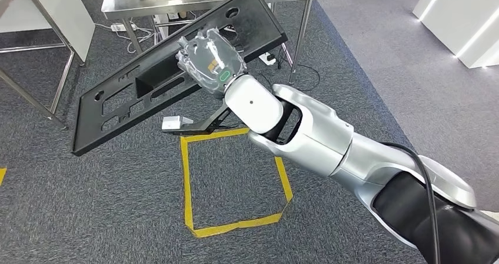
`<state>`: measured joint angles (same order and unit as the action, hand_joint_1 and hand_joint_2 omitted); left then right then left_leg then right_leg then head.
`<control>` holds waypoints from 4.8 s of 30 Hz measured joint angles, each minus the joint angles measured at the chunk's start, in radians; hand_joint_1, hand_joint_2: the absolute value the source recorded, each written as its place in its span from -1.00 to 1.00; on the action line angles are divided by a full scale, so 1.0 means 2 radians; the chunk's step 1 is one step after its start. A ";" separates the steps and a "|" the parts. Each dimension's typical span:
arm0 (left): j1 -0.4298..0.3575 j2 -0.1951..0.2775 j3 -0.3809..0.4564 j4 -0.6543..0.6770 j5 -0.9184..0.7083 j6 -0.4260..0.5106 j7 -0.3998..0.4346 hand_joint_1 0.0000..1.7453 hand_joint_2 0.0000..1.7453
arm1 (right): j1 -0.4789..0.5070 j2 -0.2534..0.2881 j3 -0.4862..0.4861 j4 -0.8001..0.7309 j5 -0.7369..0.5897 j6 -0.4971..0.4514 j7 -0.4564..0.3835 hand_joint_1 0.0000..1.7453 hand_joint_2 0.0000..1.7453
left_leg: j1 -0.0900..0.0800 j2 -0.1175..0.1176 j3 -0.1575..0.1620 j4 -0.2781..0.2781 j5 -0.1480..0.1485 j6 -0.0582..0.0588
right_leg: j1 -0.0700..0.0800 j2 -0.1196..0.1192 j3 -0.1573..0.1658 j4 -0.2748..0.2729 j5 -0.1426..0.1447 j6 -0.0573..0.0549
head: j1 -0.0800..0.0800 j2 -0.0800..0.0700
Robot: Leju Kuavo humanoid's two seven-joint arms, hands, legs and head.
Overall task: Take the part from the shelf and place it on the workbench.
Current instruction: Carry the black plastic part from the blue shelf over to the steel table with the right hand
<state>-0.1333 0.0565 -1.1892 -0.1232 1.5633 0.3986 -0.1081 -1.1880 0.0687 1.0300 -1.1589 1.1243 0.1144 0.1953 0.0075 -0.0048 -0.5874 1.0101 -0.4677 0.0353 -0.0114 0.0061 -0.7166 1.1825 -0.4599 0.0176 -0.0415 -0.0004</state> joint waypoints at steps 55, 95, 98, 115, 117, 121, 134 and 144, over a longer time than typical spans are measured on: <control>0.000 0.002 -0.008 0.000 0.003 -0.002 -0.003 -1.00 1.00 | 0.005 0.001 0.007 0.006 -0.002 0.004 -0.008 1.00 1.00 | -0.003 0.002 -0.008 -0.005 0.011 0.001 | 0.009 0.001 0.032 -0.026 -0.025 -0.006 | 0.002 0.000; -0.001 0.002 -0.017 0.001 0.004 -0.004 0.002 -1.00 1.00 | 0.009 -0.002 0.009 0.019 -0.017 0.009 -0.015 1.00 1.00 | -0.001 -0.004 0.018 0.002 -0.019 -0.008 | 0.004 0.000 0.025 -0.070 0.034 -0.004 | 0.003 0.000; -0.001 0.002 -0.017 0.001 0.004 -0.005 0.002 -1.00 1.00 | 0.009 -0.002 0.009 0.019 -0.016 0.009 -0.015 1.00 1.00 | 0.001 -0.003 0.018 0.002 -0.023 -0.016 | 0.004 0.001 0.031 -0.079 0.029 -0.009 | 0.003 0.000; -0.001 0.002 -0.020 0.001 0.004 -0.005 -0.001 -1.00 1.00 | 0.004 0.000 0.017 0.021 -0.012 0.014 -0.014 1.00 1.00 | -0.002 0.006 -0.026 0.005 0.021 -0.004 | 0.005 -0.025 0.070 -0.060 -0.027 0.003 | 0.002 0.000; -0.001 0.002 -0.020 0.001 0.004 -0.006 -0.001 -1.00 1.00 | 0.003 0.000 0.017 0.021 -0.012 0.014 -0.014 1.00 1.00 | -0.002 -0.002 -0.020 0.004 0.017 0.002 | 0.004 -0.011 0.036 0.004 -0.051 0.003 | 0.003 0.000; -0.001 0.002 -0.021 0.001 0.004 -0.006 -0.001 -1.00 1.00 | 0.006 -0.001 0.017 0.023 -0.011 0.015 -0.014 1.00 1.00 | -0.005 -0.021 -0.009 0.006 0.007 0.007 | 0.006 -0.003 -0.016 0.055 -0.037 -0.002 | 0.003 0.000; 0.000 0.002 -0.024 0.001 0.004 -0.006 0.003 -1.00 1.00 | 0.003 -0.002 0.017 0.022 -0.017 0.019 -0.020 1.00 1.00 | -0.001 -0.005 -0.066 0.125 -0.051 -0.018 | 0.007 -0.001 0.062 -0.096 0.016 -0.022 | 0.002 0.000; -0.001 0.002 -0.027 0.001 0.004 -0.006 0.004 -1.00 1.00 | 0.004 -0.002 0.020 0.022 -0.018 0.019 -0.021 1.00 1.00 | 0.002 0.002 -0.032 0.007 0.024 -0.016 | 0.005 -0.005 0.085 -0.086 -0.019 -0.001 | 0.001 0.000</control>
<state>-0.1343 0.0609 -1.2432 -0.1217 1.5714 0.3859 -0.0996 -1.1807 0.0637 1.0706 -1.1155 1.0887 0.1528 0.1541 0.0120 -0.0014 -0.6505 1.0250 -0.4187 0.0024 -0.0015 -0.0048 -0.5469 1.0097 -0.4980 0.0146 -0.0401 -0.0004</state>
